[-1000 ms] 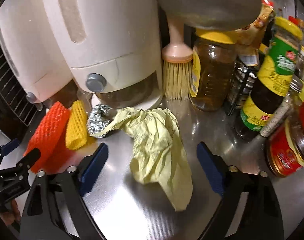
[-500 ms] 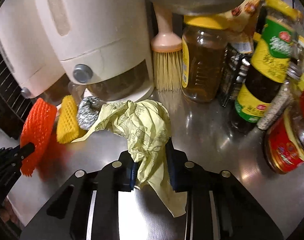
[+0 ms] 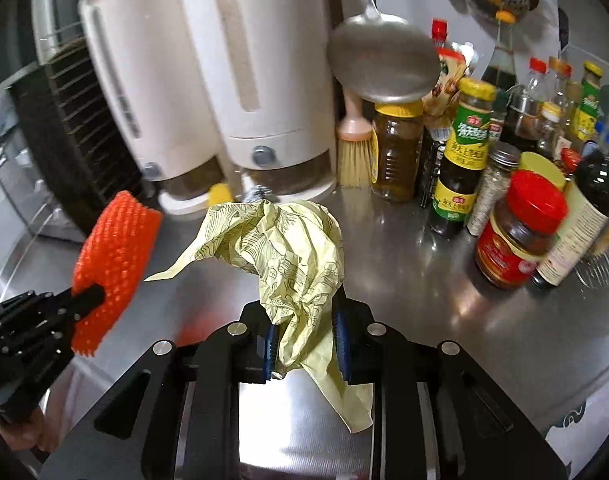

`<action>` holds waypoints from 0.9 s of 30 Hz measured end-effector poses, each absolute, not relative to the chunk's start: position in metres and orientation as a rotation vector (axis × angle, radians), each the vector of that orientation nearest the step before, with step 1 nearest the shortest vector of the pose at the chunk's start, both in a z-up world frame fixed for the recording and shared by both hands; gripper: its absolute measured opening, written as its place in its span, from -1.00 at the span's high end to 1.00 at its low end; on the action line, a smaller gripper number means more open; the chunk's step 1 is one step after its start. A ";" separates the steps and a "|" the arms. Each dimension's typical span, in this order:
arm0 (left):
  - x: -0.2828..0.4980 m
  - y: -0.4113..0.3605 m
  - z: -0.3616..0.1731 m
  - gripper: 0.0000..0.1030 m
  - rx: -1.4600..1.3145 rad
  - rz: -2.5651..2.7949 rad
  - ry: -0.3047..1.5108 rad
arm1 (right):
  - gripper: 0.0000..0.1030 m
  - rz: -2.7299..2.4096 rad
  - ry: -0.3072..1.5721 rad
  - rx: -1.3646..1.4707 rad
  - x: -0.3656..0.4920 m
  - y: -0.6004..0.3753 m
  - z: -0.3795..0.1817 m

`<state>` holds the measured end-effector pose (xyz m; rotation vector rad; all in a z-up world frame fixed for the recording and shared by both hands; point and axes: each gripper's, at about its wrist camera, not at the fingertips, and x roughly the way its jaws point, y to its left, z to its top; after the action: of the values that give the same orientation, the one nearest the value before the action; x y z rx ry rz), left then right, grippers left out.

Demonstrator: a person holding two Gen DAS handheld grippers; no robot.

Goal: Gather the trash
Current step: 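Carry the orange net and yellow paper down over the bin with both tools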

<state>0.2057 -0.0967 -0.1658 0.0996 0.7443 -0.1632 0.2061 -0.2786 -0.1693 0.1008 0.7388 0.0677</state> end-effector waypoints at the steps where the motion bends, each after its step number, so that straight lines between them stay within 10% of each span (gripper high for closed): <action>1: 0.199 -0.097 -0.164 0.80 0.097 -0.168 0.741 | 0.52 0.073 0.734 0.098 0.196 -0.277 -0.166; 27: 0.004 -0.103 -0.260 0.80 0.016 -0.202 0.794 | 0.52 0.100 0.792 0.098 0.013 -0.249 -0.266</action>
<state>0.0040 -0.1033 -0.2602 0.0156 0.7941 -0.2016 0.0135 -0.2485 -0.2660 0.0979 0.7917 0.0999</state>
